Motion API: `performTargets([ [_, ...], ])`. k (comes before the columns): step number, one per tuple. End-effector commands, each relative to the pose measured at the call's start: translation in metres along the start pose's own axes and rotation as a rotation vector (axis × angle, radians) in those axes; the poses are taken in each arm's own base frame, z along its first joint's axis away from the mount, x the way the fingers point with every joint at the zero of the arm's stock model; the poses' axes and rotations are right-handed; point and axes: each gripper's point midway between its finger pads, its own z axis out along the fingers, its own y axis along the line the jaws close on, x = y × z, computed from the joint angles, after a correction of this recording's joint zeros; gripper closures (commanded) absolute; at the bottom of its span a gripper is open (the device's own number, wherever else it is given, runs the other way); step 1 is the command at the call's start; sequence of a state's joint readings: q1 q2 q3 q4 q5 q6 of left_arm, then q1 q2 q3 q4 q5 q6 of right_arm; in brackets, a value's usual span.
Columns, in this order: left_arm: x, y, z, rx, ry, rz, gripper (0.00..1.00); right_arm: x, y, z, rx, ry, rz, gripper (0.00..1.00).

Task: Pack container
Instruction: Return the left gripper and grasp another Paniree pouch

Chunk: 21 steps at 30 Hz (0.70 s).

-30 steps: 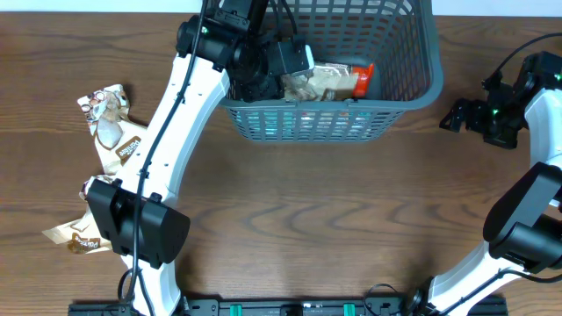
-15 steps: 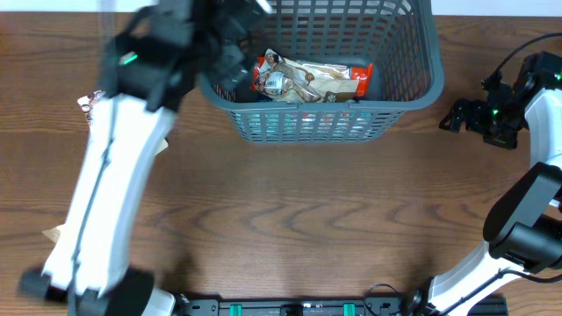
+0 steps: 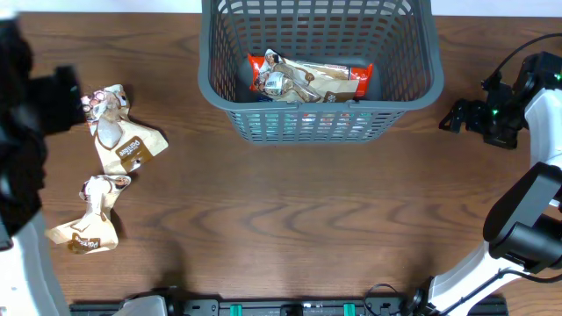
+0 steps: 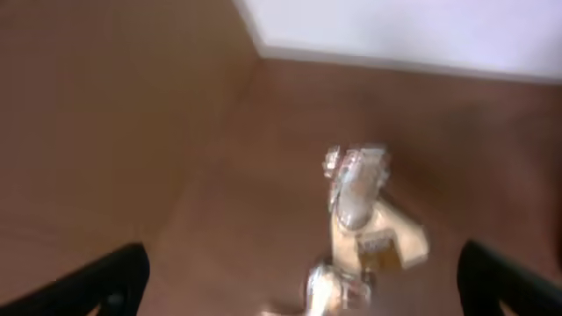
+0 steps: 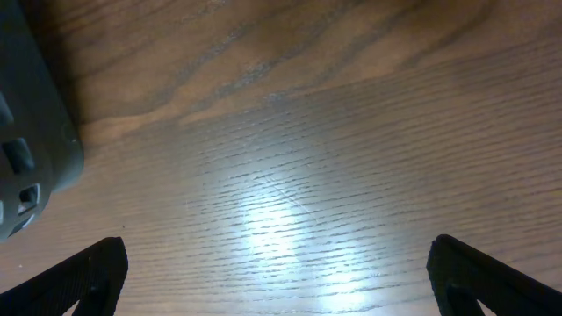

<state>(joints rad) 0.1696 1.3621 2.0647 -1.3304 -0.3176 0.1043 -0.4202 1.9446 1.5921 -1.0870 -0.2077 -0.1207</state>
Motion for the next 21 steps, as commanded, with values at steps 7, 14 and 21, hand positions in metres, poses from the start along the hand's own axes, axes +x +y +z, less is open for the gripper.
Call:
performTargets([
  [7, 0.026, -0.012, 0.085, 0.012, 0.272, -0.259, 0.01, 0.001, 0.003, 0.003, -0.001, 0.009, -0.027, 0.01],
  [14, 0.03, -0.054, 0.18, 0.057, 0.396, -0.361, 0.01, 0.001, 0.003, 0.003, -0.001, 0.009, -0.031, 0.01],
  [21, 0.074, -0.095, 0.272, 0.084, 0.576, -0.327, 0.01, 0.001, 0.003, 0.003, -0.001, 0.009, -0.039, 0.01],
])
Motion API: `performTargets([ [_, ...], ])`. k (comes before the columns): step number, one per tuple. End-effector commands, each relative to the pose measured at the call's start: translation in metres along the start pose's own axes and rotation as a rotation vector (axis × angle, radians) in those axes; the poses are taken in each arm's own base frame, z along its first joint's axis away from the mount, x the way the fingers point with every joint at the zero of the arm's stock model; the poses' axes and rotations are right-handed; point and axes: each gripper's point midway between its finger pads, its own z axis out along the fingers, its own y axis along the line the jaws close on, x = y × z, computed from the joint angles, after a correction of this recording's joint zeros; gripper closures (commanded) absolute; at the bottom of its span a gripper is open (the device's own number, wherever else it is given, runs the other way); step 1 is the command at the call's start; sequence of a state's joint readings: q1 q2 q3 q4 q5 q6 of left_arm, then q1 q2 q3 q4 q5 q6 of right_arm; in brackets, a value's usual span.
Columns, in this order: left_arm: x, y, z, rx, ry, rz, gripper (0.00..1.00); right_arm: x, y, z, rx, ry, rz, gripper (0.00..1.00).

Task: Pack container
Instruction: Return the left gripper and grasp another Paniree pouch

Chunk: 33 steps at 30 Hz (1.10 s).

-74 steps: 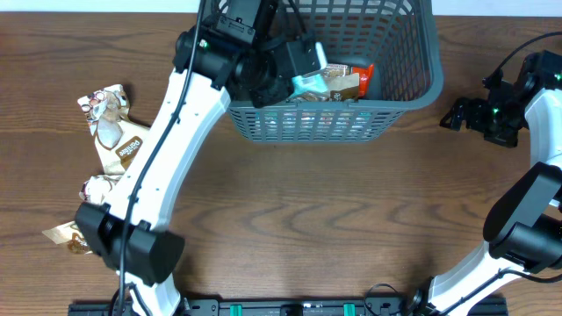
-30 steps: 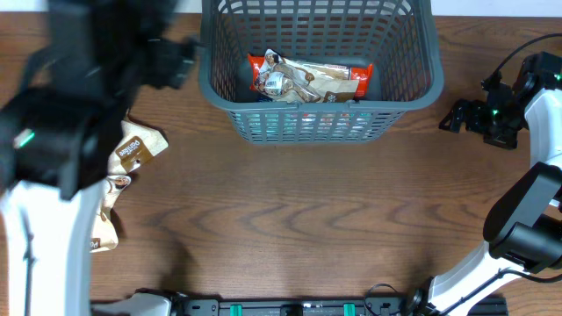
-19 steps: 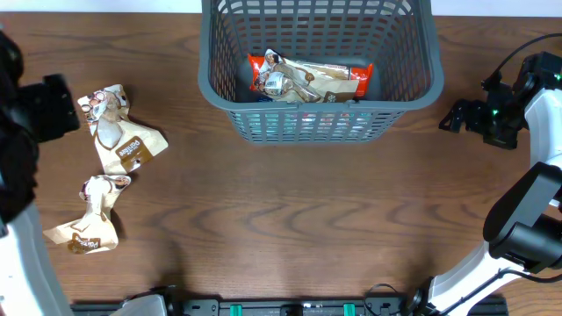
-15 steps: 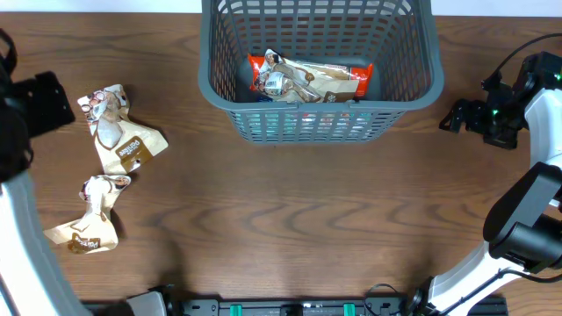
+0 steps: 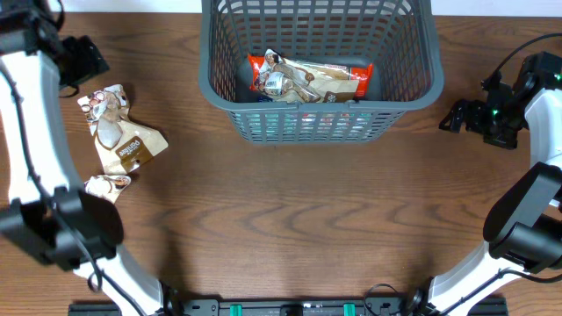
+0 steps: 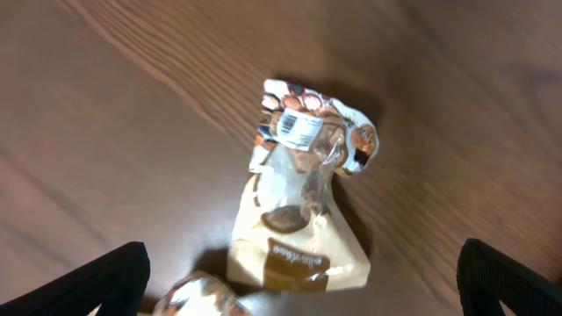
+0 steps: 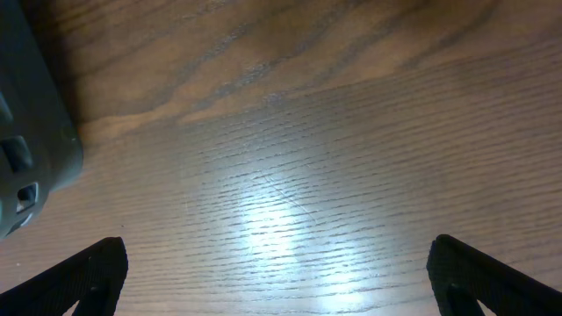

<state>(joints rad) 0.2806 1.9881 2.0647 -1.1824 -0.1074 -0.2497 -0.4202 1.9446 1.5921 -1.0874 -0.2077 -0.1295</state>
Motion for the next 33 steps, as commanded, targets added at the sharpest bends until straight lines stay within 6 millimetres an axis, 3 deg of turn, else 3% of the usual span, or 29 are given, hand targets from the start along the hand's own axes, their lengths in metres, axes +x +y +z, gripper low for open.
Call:
performTargets([
  [1, 0.012, -0.007, 0.043, -0.004, 0.102, -0.015, 0.02, 0.001, 0.003, 0.003, -0.001, 0.009, -0.031, 0.01],
  [4, 0.025, -0.01, 0.077, -0.023, 0.182, -0.003, 0.01, 0.001, 0.003, 0.003, 0.0, 0.008, -0.034, 0.01],
  [9, 0.046, -0.018, 0.115, -0.011, 0.285, 0.009, 0.01, -0.002, 0.003, 0.003, 0.001, -0.003, -0.035, 0.01],
  [17, 0.076, -0.019, 0.144, -0.007, 0.356, 0.017, 0.01, -0.005, 0.002, 0.003, 0.004, -0.018, -0.039, 0.01],
  [25, 0.123, -0.012, 0.176, -0.019, 0.444, 0.023, 0.01, -0.003, 0.002, 0.002, 0.003, -0.006, -0.045, 0.01],
  [29, 0.128, -0.011, 0.178, -0.023, 0.456, 0.025, 0.17, 0.001, -0.001, 0.002, 0.025, 0.009, -0.042, 0.01],
  [31, 0.127, -0.011, 0.176, -0.02, 0.449, 0.024, 0.36, 0.002, -0.001, 0.001, 0.025, 0.012, -0.045, 0.01],
  [33, 0.124, -0.012, 0.172, -0.017, 0.441, 0.024, 0.46, 0.002, -0.001, 0.001, 0.025, 0.012, -0.044, 0.01],
])
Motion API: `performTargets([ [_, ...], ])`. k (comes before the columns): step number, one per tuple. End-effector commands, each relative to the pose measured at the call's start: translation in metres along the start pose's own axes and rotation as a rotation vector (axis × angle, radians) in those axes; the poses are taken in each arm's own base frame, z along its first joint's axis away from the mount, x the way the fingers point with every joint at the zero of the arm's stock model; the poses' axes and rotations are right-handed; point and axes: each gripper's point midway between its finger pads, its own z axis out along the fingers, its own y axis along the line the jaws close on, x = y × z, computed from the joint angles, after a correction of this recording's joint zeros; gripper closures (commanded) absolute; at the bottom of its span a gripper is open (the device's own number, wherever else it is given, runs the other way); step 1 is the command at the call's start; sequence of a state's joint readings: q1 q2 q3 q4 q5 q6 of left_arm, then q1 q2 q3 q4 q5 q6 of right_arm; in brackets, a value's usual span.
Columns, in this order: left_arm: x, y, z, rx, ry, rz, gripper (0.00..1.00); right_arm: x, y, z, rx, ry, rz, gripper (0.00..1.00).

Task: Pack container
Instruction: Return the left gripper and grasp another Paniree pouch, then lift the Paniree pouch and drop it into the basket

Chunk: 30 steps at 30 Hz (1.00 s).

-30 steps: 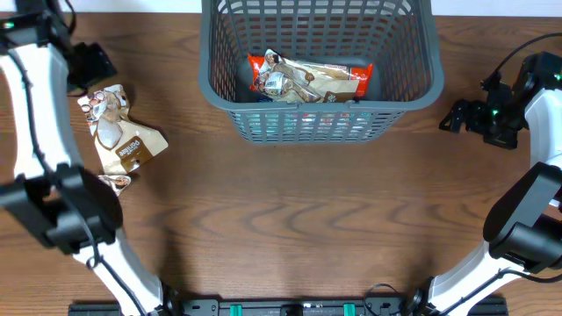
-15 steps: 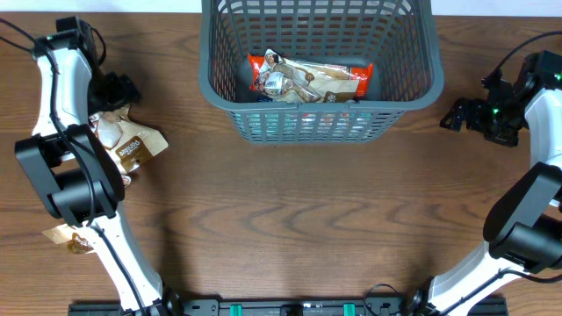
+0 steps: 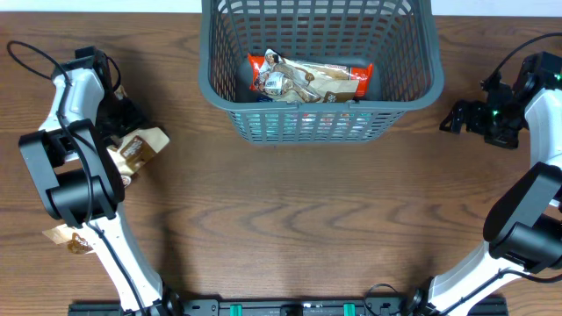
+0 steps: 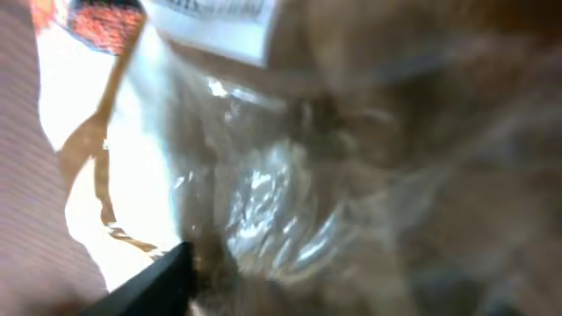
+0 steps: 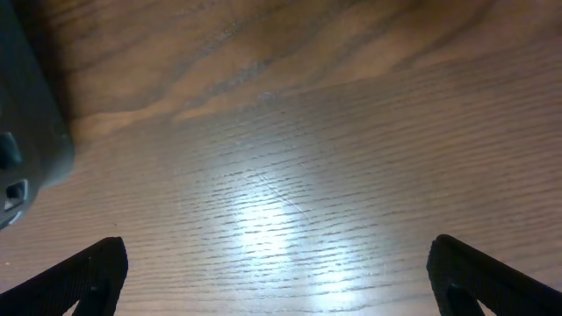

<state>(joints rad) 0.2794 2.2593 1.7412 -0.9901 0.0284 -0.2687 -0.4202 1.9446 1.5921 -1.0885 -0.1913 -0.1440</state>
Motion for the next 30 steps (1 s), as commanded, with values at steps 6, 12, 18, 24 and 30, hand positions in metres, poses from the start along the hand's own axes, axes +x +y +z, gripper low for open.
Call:
performTargets([
  [6, 0.001, 0.003, -0.04, 0.014, -0.069, 0.034, 0.87, 0.001, 0.002, 0.001, 0.009, 0.009, -0.03, 0.01],
  [12, 0.003, -0.009, -0.133, 0.077, -0.273, 0.112, 0.94, 0.001, 0.002, 0.001, 0.009, 0.009, -0.03, 0.01],
  [18, 0.026, -0.047, -0.256, 0.199, -0.562, 0.314, 0.94, 0.002, 0.002, 0.001, 0.008, 0.009, -0.03, 0.01],
  [24, 0.088, -0.128, -0.367, 0.316, -0.819, 0.719, 0.94, 0.001, 0.002, 0.001, 0.009, 0.008, -0.03, 0.01],
  [30, 0.164, -0.211, -0.431, 0.342, -1.102, 1.257, 0.94, 0.001, 0.001, 0.001, 0.009, 0.008, -0.029, 0.01],
])
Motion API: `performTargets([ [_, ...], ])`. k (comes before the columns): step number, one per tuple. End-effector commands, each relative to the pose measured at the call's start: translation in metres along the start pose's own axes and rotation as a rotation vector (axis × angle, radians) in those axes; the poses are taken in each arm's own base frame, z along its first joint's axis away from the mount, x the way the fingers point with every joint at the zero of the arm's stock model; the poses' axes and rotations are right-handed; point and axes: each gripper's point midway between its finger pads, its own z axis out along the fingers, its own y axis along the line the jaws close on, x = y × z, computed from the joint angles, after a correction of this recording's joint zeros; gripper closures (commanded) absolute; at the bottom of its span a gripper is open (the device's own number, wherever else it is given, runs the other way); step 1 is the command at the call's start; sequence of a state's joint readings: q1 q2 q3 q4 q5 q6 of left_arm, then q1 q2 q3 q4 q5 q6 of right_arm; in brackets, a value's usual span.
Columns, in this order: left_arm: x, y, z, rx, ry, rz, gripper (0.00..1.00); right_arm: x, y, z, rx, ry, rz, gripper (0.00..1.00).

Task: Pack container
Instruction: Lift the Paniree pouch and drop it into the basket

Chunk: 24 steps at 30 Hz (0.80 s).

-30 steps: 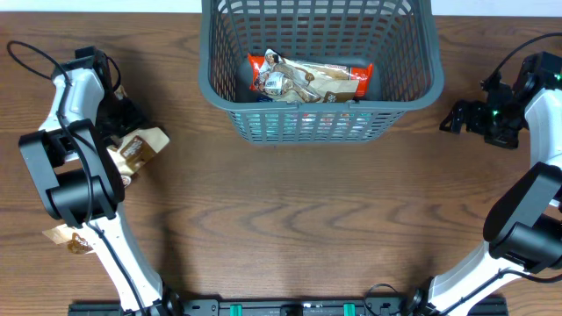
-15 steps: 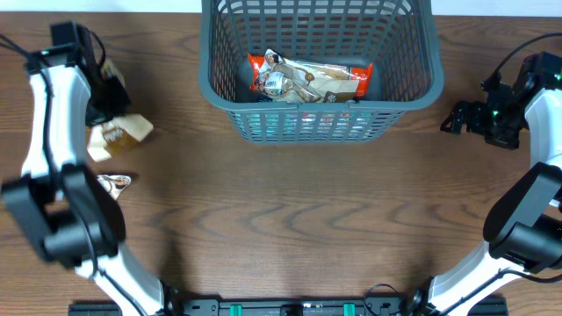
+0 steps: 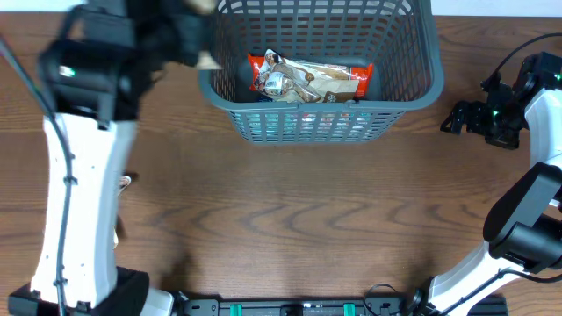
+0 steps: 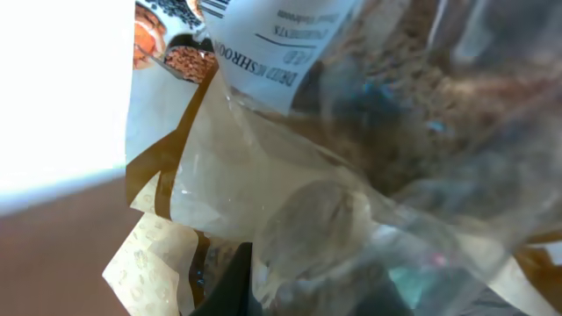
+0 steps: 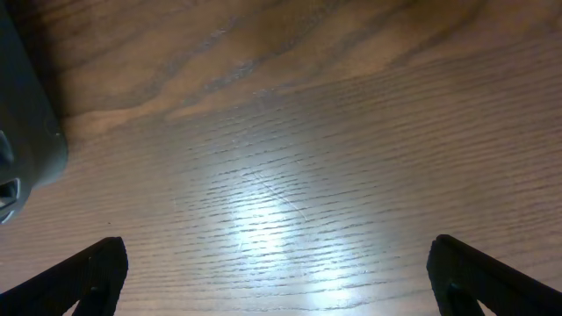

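The grey mesh basket (image 3: 413, 83) stands at the back centre with several snack packets (image 3: 307, 79) inside. My left gripper (image 3: 191, 33) is raised and blurred at the basket's left rim, shut on a clear-and-brown snack packet (image 4: 290, 175) that fills the left wrist view. One black finger (image 4: 233, 281) shows against the packet. A corner of that packet (image 3: 208, 60) sticks out beside the rim. My right gripper (image 3: 457, 116) hovers open to the right of the basket, its fingers (image 5: 97, 272) wide apart over bare wood.
A sliver of another packet (image 3: 125, 181) shows on the table beside the left arm (image 3: 83, 193), which hides most of it. The basket's corner (image 5: 26, 149) is at the left edge of the right wrist view. The wooden table (image 3: 307, 219) spreads in front.
My left gripper was down on a packet at the table's left side; now it is raised by the basket's left rim with that packet in it. The right arm has not moved.
My left gripper was open over two packets lying at the table's left. Then it was open above the farther packet. Then it was pressed onto that packet. Now the packet is off the table, held by the basket's rim.
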<state>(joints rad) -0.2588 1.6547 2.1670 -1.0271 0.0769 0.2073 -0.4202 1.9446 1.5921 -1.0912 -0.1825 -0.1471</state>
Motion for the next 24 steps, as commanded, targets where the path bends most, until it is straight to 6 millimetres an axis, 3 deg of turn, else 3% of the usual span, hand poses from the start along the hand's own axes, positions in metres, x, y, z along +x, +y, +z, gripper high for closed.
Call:
performTargets([
  [1, -0.027, -0.05, -0.007, 0.078, -0.108, 0.416, 0.94, 0.001, 0.003, 0.001, 0.001, 0.004, -0.026, 0.01],
  [5, -0.035, -0.094, 0.004, 0.132, -0.172, 0.757, 0.89, 0.0, 0.003, 0.001, 0.001, 0.004, -0.027, 0.01],
  [9, -0.02, -0.112, 0.04, 0.173, -0.131, 0.988, 0.9, 0.0, 0.003, 0.001, 0.001, 0.002, -0.027, 0.01],
  [13, -0.001, -0.111, 0.088, 0.202, -0.051, 1.014, 0.94, 0.0, 0.003, 0.001, 0.001, 0.001, -0.027, 0.01],
  [18, 0.04, -0.109, 0.151, 0.256, 0.083, 1.004, 0.94, -0.001, 0.003, 0.001, -0.002, -0.003, -0.028, 0.01],
  [21, 0.063, -0.108, 0.18, 0.284, 0.149, 0.998, 0.94, -0.001, 0.003, 0.001, -0.002, -0.003, -0.028, 0.01],
  [24, 0.078, -0.109, 0.197, 0.305, 0.19, 0.992, 0.94, -0.001, 0.003, 0.001, -0.002, -0.002, -0.027, 0.01],
])
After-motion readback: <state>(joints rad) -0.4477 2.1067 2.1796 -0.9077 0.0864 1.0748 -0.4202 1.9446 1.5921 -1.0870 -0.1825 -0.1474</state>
